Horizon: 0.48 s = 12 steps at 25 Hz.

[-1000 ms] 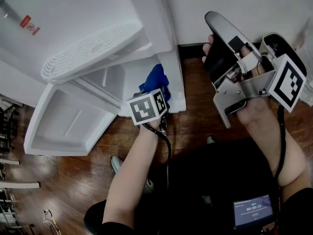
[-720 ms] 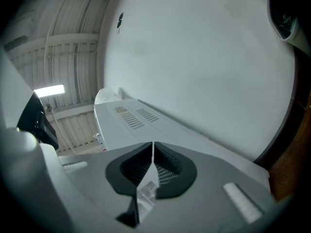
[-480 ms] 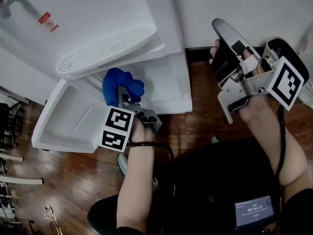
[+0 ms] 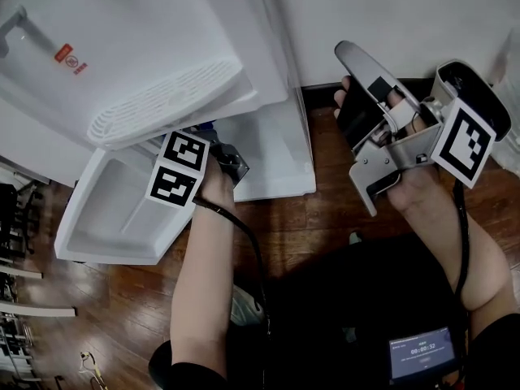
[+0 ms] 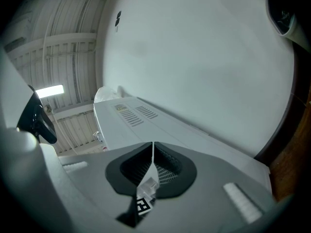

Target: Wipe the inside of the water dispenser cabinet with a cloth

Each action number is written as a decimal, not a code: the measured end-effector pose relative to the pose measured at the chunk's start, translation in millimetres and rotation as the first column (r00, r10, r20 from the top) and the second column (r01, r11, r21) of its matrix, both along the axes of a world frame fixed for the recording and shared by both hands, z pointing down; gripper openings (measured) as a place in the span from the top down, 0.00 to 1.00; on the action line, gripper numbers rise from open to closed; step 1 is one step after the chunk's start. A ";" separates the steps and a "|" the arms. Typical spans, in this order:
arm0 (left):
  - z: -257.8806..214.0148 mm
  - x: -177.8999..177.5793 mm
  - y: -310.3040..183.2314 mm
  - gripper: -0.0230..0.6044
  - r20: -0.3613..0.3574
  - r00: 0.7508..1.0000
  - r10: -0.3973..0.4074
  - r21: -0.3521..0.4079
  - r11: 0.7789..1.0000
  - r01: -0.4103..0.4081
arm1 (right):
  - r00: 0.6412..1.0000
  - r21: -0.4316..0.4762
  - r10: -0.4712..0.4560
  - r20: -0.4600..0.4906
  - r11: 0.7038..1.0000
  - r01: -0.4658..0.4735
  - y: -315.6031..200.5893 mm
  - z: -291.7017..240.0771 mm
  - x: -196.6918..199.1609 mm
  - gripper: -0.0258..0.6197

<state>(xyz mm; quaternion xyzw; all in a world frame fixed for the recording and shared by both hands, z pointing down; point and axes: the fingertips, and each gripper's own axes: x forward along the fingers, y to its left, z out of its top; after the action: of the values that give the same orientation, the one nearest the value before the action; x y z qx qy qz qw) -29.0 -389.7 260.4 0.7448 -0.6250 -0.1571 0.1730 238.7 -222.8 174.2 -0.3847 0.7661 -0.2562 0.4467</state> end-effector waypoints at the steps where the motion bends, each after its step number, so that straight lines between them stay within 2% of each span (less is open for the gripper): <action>1: -2.5 -1.7 4.8 0.77 0.024 1.000 -0.003 0.019 1.000 0.002 | 1.000 0.001 -0.003 0.001 1.000 0.003 -0.3 -0.4 -0.2 0.94; 3: -5.8 -10.2 20.8 0.77 0.033 0.999 -0.016 0.054 0.998 0.014 | 1.000 0.007 -0.010 0.004 1.000 0.010 -0.6 -2.2 -1.0 0.94; 6: -7.1 -30.0 52.6 0.77 -0.012 0.999 -0.044 0.090 0.995 0.044 | 1.000 0.009 -0.014 0.005 1.000 0.014 0.5 -3.3 -1.5 0.94; 8: -9.2 -42.8 68.9 0.77 -0.009 0.998 -0.070 0.111 0.991 0.070 | 1.000 0.010 -0.014 0.002 1.000 0.014 0.8 -3.7 -2.1 0.94; 10: -12.3 -48.6 73.1 0.77 0.070 0.992 -0.103 0.131 0.987 0.094 | 1.000 0.008 -0.005 0.001 1.000 0.005 0.8 -3.2 -1.2 0.94; 12: -12.0 -40.6 63.7 0.77 0.194 0.975 -0.112 0.145 0.986 0.084 | 1.000 0.006 0.014 -0.003 1.000 -0.014 0.8 -2.2 1.6 0.94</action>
<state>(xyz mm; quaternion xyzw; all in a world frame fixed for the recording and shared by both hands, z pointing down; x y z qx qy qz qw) -69.5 -326.0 248.4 0.7351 -0.6632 -0.1315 0.0495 240.3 -222.0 171.9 -0.3889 0.7648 -0.2505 0.4485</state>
